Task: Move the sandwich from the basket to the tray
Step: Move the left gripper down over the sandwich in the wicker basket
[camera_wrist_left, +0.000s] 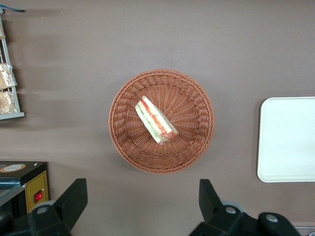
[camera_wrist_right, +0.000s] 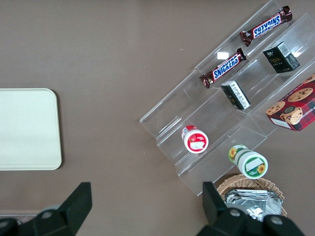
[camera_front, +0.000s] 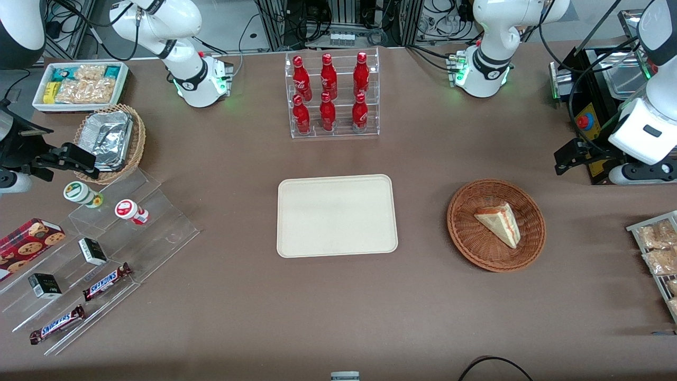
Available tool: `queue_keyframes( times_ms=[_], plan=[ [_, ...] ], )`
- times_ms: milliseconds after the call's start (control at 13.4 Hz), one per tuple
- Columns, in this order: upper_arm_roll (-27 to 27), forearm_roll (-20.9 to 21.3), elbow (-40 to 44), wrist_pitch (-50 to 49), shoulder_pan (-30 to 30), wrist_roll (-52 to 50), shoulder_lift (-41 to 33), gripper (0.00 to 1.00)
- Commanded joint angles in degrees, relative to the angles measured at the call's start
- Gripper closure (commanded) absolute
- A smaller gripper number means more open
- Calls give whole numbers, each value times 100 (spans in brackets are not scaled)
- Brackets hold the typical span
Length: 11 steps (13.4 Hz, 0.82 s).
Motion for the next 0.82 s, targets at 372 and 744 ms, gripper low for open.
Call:
queue_keyframes(
  times_ms=[372, 744],
  plan=[
    [-18, 16, -51, -199, 0, -42, 9, 0],
    [-26, 24, -1208, 940, 9, -840, 37, 0]
  ],
)
